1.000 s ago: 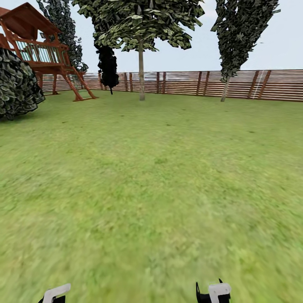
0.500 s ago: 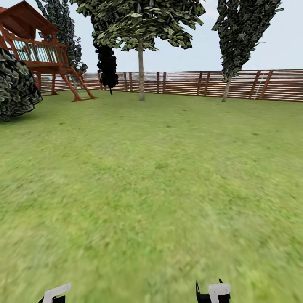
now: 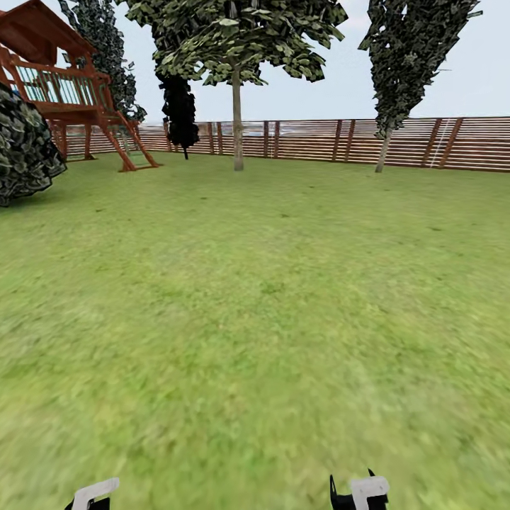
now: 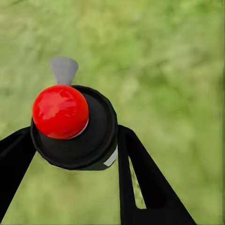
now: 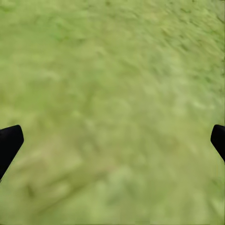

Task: In the garden, pick up the pesticide atomizer on the floor and spray pesticide onto both trees until each tree trunk is fully covered.

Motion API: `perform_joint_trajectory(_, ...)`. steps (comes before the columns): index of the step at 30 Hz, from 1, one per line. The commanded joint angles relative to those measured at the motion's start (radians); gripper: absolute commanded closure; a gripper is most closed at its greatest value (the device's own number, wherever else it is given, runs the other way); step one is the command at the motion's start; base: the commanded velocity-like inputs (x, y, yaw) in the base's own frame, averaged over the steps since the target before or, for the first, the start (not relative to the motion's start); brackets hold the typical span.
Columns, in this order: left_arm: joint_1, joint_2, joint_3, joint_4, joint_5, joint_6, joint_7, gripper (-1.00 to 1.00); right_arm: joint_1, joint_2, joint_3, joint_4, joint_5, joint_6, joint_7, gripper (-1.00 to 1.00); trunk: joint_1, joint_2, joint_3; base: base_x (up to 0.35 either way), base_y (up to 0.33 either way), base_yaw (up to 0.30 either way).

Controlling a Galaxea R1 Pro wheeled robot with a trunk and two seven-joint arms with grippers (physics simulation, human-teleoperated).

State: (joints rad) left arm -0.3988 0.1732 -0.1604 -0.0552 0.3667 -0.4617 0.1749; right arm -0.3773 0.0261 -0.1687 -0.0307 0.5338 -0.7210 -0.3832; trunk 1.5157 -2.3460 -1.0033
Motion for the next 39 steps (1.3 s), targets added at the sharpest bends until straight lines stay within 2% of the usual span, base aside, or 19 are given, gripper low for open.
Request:
perform_joint_trajectory(1,0.0,0.0,0.0,0.0,0.0,0.0,-0.001,1.0,0.0,0.0,0.0,0.0,0.0,0.0,0.0,-1.0,0.0,0.0,0.0,0.339,0.0,0.0)
perform_joint_trajectory(10,0.0,0.0,0.0,-0.001,0.003,-0.001,-0.001,1.0,0.0,0.0,0.0,0.0,0.0,0.0,0.0,-1.0,0.0,0.0,0.0,0.339,0.0,0.0)
perform_joint_trajectory(15,0.0,-0.014,-0.001,0.0,0.001,0.0,0.0,1.0,0.0,0.0,0.0,0.0,0.0,0.0,0.0,-1.0,0.0,0.0,0.0,0.339,0.0,0.0)
perform_joint_trajectory(39,0.001,-0.015,-0.001,0.006,0.001,0.0,0.0,1.0,0.0,0.0,0.0,0.0,0.0,0.0,0.0,-1.0,0.0,0.0,0.0,0.339,0.0,0.0)
